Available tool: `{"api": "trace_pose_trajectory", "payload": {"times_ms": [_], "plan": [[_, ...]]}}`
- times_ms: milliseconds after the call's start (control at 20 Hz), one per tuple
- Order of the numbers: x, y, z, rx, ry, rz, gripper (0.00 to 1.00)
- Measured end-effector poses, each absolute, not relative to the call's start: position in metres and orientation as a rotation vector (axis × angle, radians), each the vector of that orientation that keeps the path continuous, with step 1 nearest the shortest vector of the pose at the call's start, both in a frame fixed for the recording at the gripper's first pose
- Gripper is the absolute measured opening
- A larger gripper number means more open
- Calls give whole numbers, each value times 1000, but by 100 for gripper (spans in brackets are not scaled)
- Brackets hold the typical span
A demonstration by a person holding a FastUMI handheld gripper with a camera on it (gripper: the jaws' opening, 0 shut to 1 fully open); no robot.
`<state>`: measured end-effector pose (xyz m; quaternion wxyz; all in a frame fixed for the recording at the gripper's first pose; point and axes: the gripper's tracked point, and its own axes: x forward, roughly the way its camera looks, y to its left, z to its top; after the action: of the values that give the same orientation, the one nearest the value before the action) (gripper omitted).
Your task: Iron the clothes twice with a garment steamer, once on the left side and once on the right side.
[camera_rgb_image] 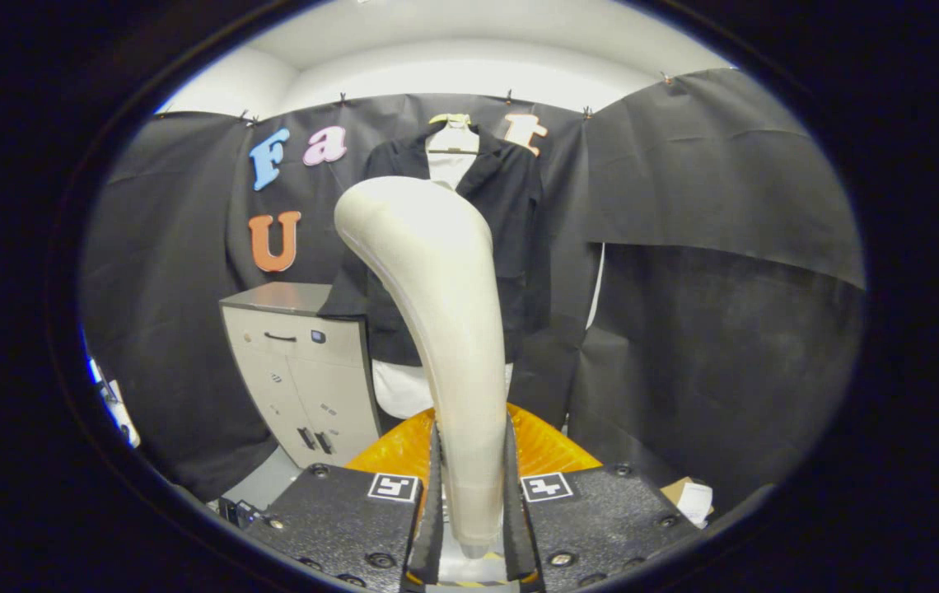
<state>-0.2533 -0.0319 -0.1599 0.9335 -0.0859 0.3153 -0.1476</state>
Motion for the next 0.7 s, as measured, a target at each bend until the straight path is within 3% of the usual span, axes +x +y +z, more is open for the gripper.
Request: {"api": "trace_pose_trajectory", "payload": {"times_ms": [700], "plan": [[-270,-40,-151,-135,643,-355,32]]}}
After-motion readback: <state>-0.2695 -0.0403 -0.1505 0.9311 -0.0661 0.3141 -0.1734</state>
